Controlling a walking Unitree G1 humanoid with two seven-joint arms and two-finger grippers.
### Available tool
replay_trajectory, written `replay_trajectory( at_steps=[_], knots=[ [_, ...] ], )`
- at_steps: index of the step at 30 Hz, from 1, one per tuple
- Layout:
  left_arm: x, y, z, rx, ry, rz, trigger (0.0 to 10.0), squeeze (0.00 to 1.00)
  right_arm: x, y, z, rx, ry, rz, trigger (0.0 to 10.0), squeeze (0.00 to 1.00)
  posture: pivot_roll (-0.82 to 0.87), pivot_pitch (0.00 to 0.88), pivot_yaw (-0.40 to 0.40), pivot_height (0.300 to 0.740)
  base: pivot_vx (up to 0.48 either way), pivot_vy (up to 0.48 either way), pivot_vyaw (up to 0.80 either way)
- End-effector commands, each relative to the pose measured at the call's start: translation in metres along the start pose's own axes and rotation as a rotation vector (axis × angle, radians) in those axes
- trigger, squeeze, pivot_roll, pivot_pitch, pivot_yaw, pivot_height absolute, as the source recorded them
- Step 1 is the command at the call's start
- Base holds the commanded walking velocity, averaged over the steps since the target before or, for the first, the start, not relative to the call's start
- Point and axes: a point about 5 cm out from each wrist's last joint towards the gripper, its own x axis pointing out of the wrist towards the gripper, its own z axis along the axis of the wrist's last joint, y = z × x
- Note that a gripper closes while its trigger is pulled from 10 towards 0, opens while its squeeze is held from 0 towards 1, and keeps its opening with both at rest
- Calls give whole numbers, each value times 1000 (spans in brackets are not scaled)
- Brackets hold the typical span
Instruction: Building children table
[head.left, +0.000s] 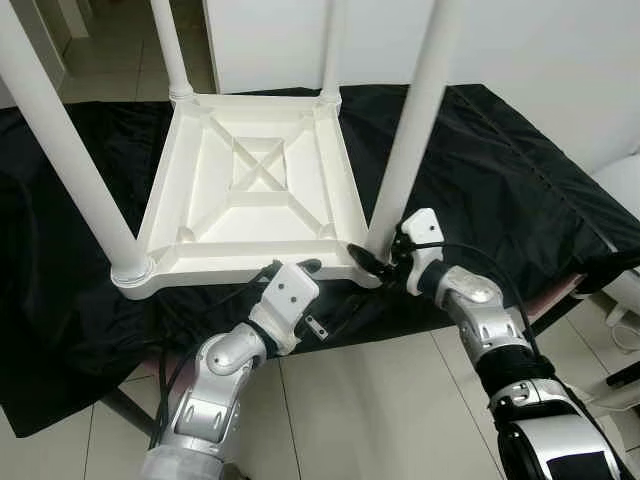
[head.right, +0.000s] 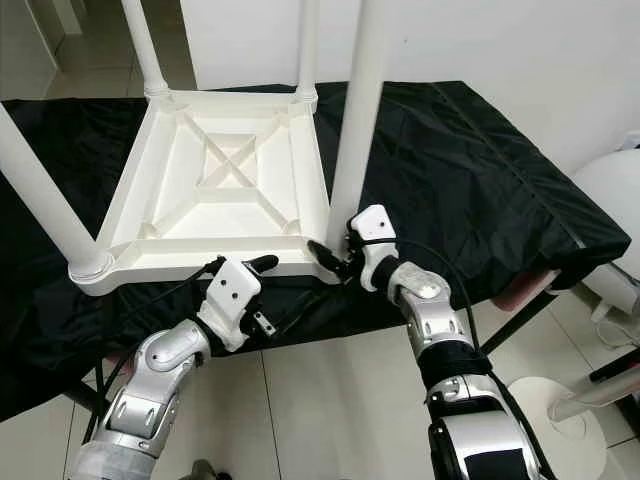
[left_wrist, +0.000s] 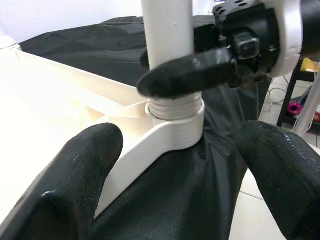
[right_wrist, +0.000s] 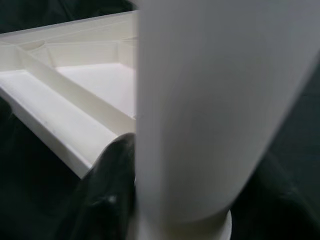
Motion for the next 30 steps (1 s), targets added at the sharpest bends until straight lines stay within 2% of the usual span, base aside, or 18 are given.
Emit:
replay_trajectory(
  at_steps=[1, 7, 8, 12, 14, 17, 23, 26, 27, 30],
  knots=[
    [-3, 4, -3, 1, 12, 118, 10000, 0, -5, 8, -18, 23, 72, 49, 0, 0, -37, 44, -32, 740, 0, 0, 0],
    [-2, 3, -3, -1, 12, 116, 10000, 0, -6, 9, -21, 35, 65, 38, 0, 0, -41, 52, -29, 740, 0, 0, 0],
    [-2, 3, -3, -2, 11, 116, 10000, 0, -6, 9, -21, 42, 64, 27, 10000, 0, -45, 55, -26, 740, 0, 0, 0],
    [-2, 3, -3, -4, 11, 112, 10000, 0, -2, 10, -20, 93, 49, -42, 10000, 0, -49, 61, -24, 740, 0, 0, 0],
    [-2, 1, -4, -8, 15, 104, 10000, 0, 2, 15, -19, 60, 61, -67, 10000, 0, -56, 61, -20, 740, 0, 0, 0],
    [-2, -1, -5, -9, 17, 97, 10000, 0, 5, 19, -18, 81, 57, -97, 10000, 0, -59, 65, -20, 740, 0, 0, 0],
    [-2, -2, -3, -12, 13, 100, 10000, 0, 5, 26, -14, 91, 39, -234, 10000, 0, -58, 71, -31, 740, 0, 0, 0],
    [-2, -3, -4, -21, 13, 107, 10000, 0, 3, 37, -16, 130, 42, -383, 10000, 0, -59, 72, -32, 740, 0, 0, 0],
    [-2, -3, -4, -21, 13, 107, 10000, 0, 3, 37, -16, 130, 42, -383, 10000, 0, -59, 72, -32, 740, 0, 0, 0],
    [-3, -4, -6, -22, 19, 100, 10000, 0, 5, 47, -19, 147, 68, -511, 10000, 0, -68, 73, -26, 740, 0, 0, 0]
  ],
)
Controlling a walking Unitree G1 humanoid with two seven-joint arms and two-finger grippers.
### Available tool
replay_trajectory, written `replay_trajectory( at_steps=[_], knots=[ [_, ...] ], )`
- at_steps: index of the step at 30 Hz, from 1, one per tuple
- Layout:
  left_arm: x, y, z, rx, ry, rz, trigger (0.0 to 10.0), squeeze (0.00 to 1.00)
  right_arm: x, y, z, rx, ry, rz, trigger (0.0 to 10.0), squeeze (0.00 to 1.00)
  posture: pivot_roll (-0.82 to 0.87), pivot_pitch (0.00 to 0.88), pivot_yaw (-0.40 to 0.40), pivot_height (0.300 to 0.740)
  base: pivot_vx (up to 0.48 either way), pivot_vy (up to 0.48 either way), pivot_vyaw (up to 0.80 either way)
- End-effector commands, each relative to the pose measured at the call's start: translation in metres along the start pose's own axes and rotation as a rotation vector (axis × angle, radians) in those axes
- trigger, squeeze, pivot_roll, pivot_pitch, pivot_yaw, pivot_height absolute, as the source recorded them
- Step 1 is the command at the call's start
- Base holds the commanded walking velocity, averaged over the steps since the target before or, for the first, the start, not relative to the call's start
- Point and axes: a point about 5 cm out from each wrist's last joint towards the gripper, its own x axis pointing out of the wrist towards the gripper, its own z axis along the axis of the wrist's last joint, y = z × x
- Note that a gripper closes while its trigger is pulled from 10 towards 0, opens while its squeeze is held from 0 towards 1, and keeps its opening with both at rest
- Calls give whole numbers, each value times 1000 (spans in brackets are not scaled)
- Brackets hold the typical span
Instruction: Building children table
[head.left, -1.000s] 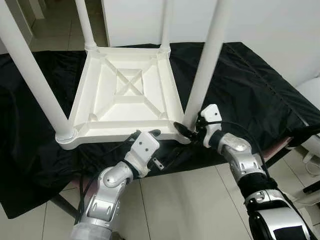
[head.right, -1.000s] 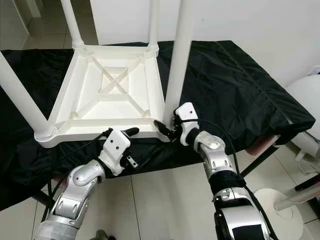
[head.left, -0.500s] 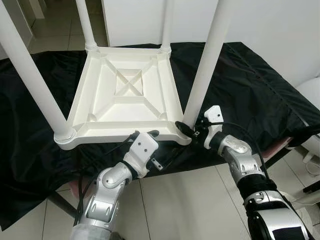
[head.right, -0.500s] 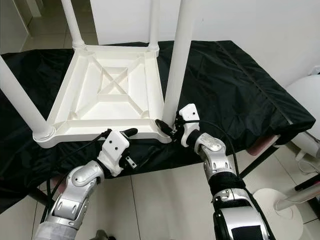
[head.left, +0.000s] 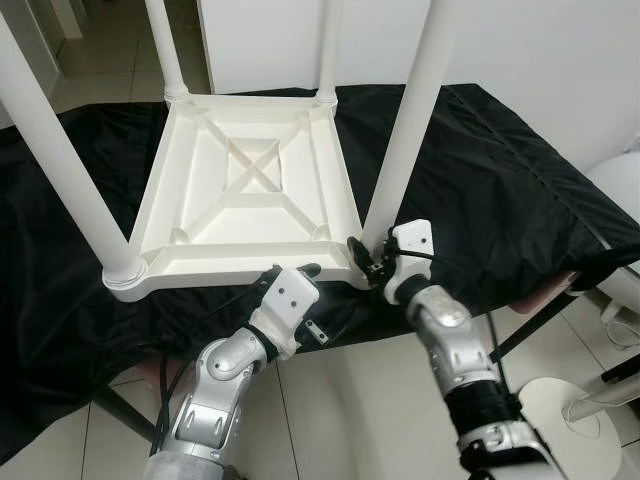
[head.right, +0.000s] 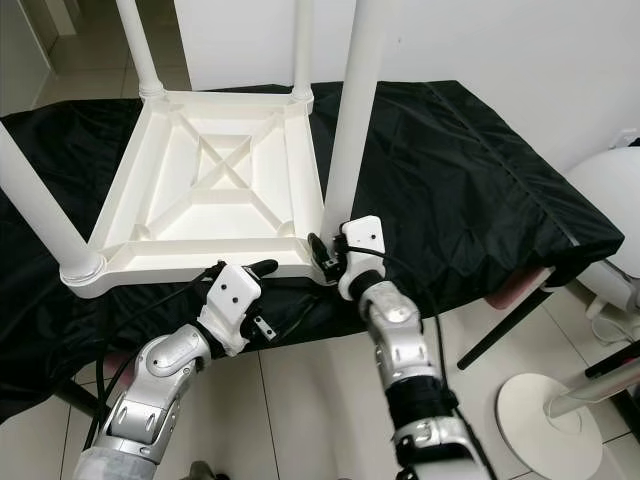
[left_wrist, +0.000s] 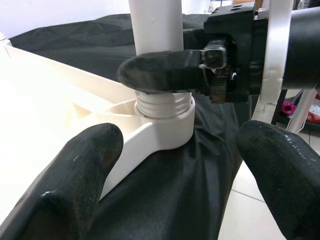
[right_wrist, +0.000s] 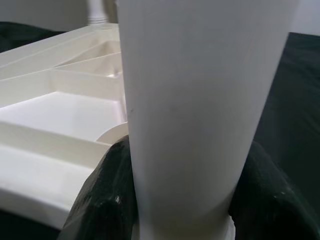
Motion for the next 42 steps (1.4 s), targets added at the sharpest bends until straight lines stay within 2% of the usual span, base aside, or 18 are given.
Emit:
replay_trajectory(
  at_steps=[1, 4, 6, 8, 13, 14, 22, 24, 27, 28, 29, 31, 32, 33, 36, 42],
  knots=[
    [-2, 2, -2, -3, 7, 105, 10000, 0, -6, 2, -19, -11, 100, -68, 10000, 0, -68, 73, -26, 740, 0, 0, 0],
    [-1, 2, -2, -2, 7, 101, 10000, 0, -6, 9, -19, 11, 107, -153, 10000, 0, -67, 73, -27, 740, 0, 0, 0],
    [0, 4, -1, 0, 4, 101, 10000, 0, -4, 23, -15, 75, 108, -196, 10000, 0, -66, 74, -28, 740, 0, 0, 0],
    [0, 4, 0, 0, 3, 103, 10000, 0, -3, 31, -11, 88, 103, -194, 10000, 0, -63, 74, -28, 740, 0, 0, 0],
    [0, 4, 0, 0, 4, 103, 10000, 0, -4, 33, -3, 90, 61, -152, 10000, 0, -63, 78, -29, 740, 0, 0, 0],
    [0, 4, 0, 0, 5, 104, 10000, 0, -5, 32, -2, 105, 50, -138, 10000, 1000, -63, 79, -28, 740, 0, 0, 0],
    [0, 6, 0, 1, 4, 113, 10000, 0, -7, 26, 6, 122, -5, -70, 10000, 1000, -61, 81, -30, 740, 0, 0, 0],
    [0, 6, 0, 2, 5, 115, 10000, 0, -11, 17, 5, 110, -5, 17, 10000, 1000, -62, 80, -31, 740, 0, 0, 0],
    [0, 6, 0, 2, 5, 116, 10000, 0, -12, 14, 5, 107, -5, 51, 10000, 1000, -62, 80, -31, 740, 0, 0, 0],
    [0, 7, 0, 2, 4, 117, 10000, 0, -15, 6, 4, 79, -2, 118, 10000, 0, -63, 79, -29, 740, 0, 0, 0],
    [0, 7, 1, 3, 3, 118, 10000, 0, -17, -1, 2, 33, 10, 183, 10000, 0, -63, 77, -27, 740, 0, 0, 0],
    [0, 7, 1, 3, 3, 118, 10000, 0, -17, -1, 2, 33, 10, 183, 10000, 0, -63, 77, -27, 740, 0, 0, 0],
    [0, 8, 1, 5, 2, 118, 10000, 0, -18, -9, 0, -15, 15, 224, 10000, 0, -62, 74, -26, 740, 0, 0, 0],
    [0, 8, 1, 5, 2, 118, 10000, 0, -18, -9, 0, -15, 15, 224, 10000, 0, -62, 74, -26, 740, 0, 0, 0],
    [1, 11, 2, 12, -1, 118, 10000, 0, -11, -29, 1, -113, 24, 325, 10000, 0, -62, 68, -22, 740, 0, 0, 0],
    [3, 12, 3, 16, -4, 116, 10000, 0, 2, -32, 5, -143, 33, 416, 10000, 0, -62, 63, -20, 740, 0, 0, 0]
  ],
)
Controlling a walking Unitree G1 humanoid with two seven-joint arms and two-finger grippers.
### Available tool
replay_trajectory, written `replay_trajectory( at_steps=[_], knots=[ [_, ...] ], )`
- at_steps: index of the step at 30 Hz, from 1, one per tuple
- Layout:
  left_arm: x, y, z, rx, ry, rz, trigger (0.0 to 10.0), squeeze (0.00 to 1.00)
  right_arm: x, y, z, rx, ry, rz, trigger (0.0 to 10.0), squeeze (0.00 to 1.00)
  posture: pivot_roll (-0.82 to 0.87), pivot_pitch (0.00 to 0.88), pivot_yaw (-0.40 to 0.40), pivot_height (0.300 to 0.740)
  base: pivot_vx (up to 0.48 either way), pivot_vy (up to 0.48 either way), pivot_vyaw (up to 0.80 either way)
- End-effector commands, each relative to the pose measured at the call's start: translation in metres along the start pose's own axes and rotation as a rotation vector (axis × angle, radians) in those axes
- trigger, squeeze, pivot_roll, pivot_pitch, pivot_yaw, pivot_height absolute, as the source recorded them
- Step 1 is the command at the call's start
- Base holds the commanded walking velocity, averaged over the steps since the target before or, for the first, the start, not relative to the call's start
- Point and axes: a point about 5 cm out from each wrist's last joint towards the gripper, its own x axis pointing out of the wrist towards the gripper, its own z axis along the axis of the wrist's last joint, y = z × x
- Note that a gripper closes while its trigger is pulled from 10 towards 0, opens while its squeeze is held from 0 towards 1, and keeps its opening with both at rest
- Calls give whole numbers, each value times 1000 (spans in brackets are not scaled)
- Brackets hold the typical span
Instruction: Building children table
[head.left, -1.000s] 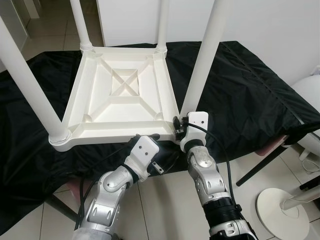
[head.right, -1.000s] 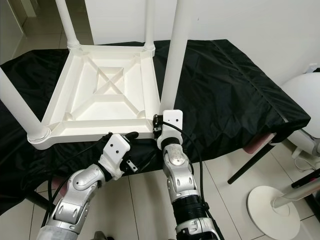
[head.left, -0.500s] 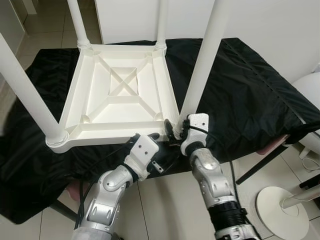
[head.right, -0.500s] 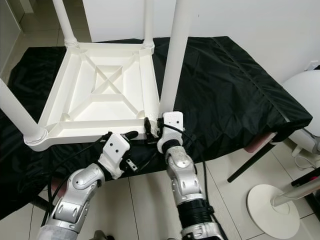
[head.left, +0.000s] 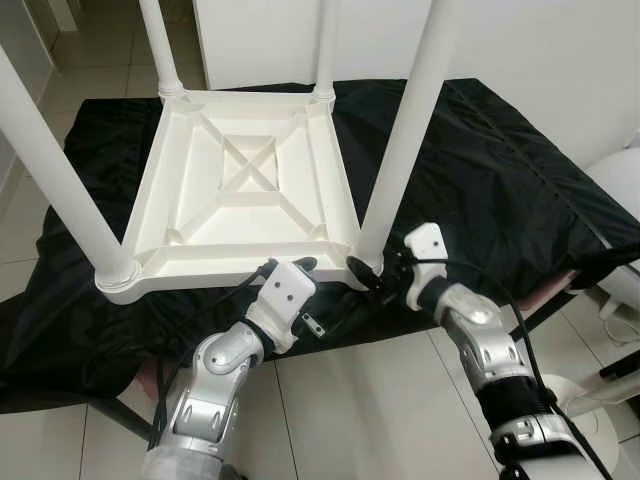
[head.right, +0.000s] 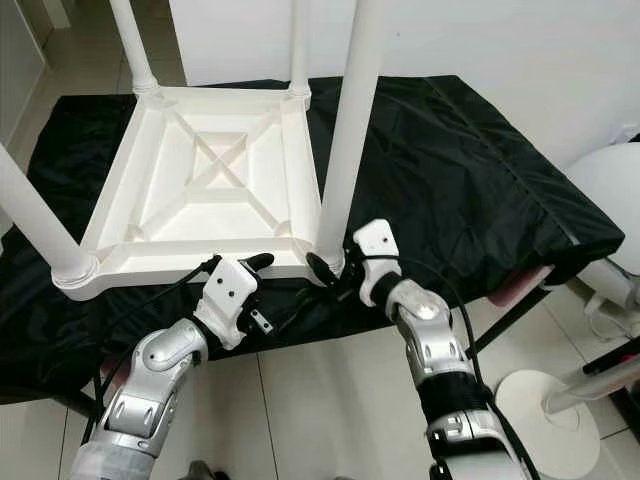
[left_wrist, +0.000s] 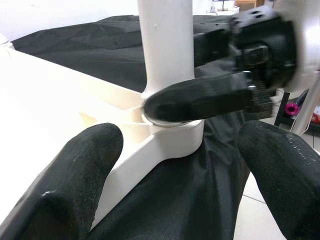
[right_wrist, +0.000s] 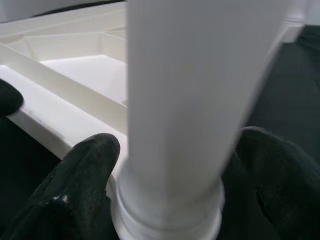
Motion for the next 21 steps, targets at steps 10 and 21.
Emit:
replay_trajectory(
  at_steps=[10, 21],
  knots=[
    [2, 8, 1, 9, -1, 116, 10000, 0, 23, 4, -5, -40, 64, 181, 0, 0, -41, 50, -31, 740, 0, 0, 0],
    [2, 7, -1, 15, 5, 115, 10000, 0, 17, -2, -13, -33, 87, 191, 0, 0, -40, 50, -33, 740, 0, 0, 0]
  ],
)
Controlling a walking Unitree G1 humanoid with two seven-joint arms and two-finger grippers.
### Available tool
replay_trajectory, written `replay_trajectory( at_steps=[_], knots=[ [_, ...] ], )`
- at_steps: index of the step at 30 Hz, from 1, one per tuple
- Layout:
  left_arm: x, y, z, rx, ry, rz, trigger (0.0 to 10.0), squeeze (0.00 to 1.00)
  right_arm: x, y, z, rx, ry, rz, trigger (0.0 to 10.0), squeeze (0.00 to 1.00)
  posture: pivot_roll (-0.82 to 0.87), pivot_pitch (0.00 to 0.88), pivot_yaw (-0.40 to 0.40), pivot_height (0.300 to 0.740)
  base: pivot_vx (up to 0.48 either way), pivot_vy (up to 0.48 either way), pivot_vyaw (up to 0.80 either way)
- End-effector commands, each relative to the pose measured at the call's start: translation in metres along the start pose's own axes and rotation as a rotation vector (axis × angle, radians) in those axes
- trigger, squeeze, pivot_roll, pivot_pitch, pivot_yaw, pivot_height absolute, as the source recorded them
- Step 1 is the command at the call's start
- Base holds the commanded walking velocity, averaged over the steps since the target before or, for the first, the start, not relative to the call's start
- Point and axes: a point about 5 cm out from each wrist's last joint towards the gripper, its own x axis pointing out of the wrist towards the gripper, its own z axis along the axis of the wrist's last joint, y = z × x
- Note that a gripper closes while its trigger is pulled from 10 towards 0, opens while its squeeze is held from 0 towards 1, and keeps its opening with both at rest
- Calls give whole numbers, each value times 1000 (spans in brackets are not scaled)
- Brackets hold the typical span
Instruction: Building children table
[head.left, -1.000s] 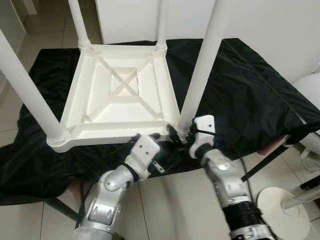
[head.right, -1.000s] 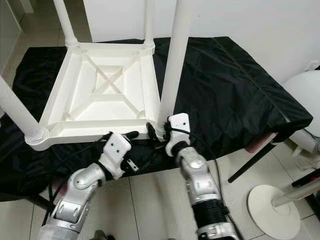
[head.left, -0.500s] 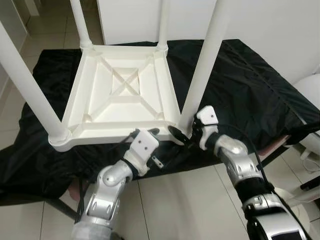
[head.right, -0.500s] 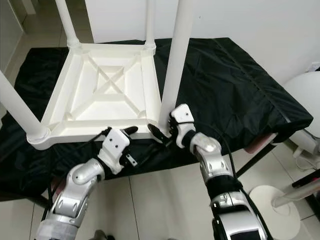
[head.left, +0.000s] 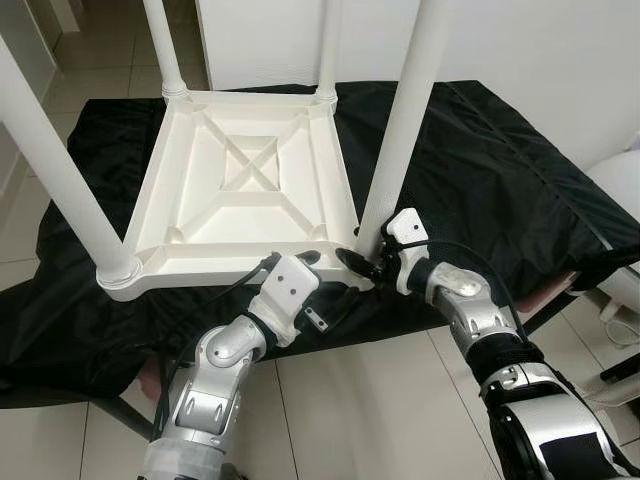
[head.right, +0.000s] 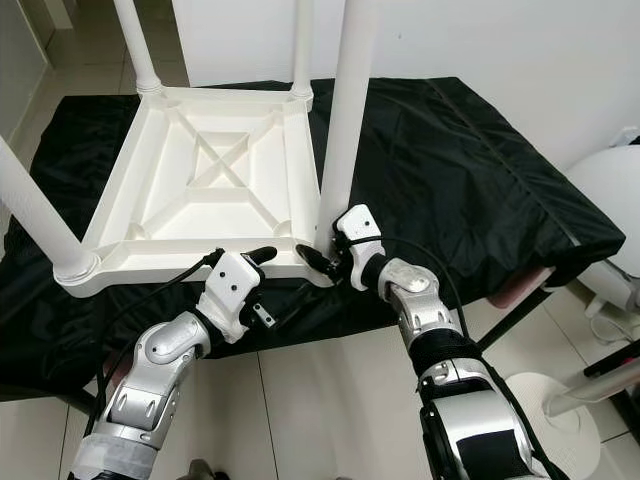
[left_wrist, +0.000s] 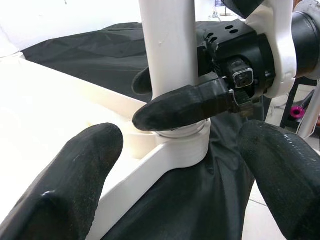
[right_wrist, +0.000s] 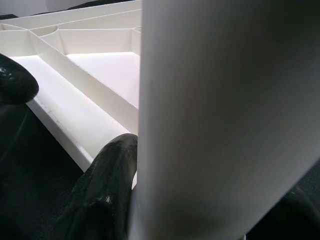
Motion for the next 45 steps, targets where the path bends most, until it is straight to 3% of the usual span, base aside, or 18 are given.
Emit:
replay_trajectory(
  at_steps=[1, 2, 13, 18, 23, 26, 29, 33, 37, 38, 39, 45],
  knots=[
    [-2, 4, -6, -2, 20, 116, 10000, 0, -2, 5, -10, 12, 45, 34, 0, 0, -44, 51, -29, 740, 0, 0, 0],
    [-2, 4, -6, -1, 20, 114, 10000, 0, -2, 4, -11, 21, 42, 32, 10000, 0, -46, 51, -29, 740, 0, 0, 0],
    [-3, 2, -6, -2, 23, 110, 10000, 0, -4, -6, -7, 106, -3, -262, 10000, 0, -46, 52, -32, 740, 0, 0, 0],
    [-3, 1, -7, -3, 23, 110, 10000, 0, -4, 4, -2, 119, -40, -366, 10000, 0, -47, 49, -32, 740, 0, 0, 0],
    [-4, 0, -7, -6, 22, 106, 10000, 0, -4, 18, -4, 194, -49, -488, 10000, 0, -49, 45, -29, 740, 0, 0, 0],
    [-3, -2, -7, -6, 24, 95, 10000, 0, -1, 44, -7, 216, -32, -673, 10000, 0, -47, 46, -33, 740, 0, 0, 0],
    [-3, -2, -7, -5, 25, 92, 10000, 0, 1, 53, -7, 286, -28, -744, 10000, 0, -43, 48, -34, 740, 0, 0, 0],
    [-3, -3, -7, 1, 27, 89, 10000, 0, 4, 61, -1, 293, -42, -713, 10000, 0, -39, 46, -33, 740, 0, 0, 0],
    [-4, -4, -8, 6, 30, 82, 10000, 0, -1, 57, 4, 280, -59, -709, 10000, 0, -39, 42, -34, 740, 0, 0, 0],
    [-4, -5, -8, 8, 31, 80, 10000, 0, -3, 57, 5, 274, -62, -709, 10000, 90, -38, 41, -33, 740, 0, 0, 0],
    [-4, -4, -8, 9, 32, 80, 10000, 0, -4, 56, 6, 267, -66, -714, 10000, 1000, -38, 41, -33, 740, 0, 0, 0],
    [-4, -5, -9, 14, 34, 82, 10000, 0, -16, 49, 9, 235, -96, -662, 10000, 1000, -34, 29, -46, 740, 0, 0, 0]
  ],
)
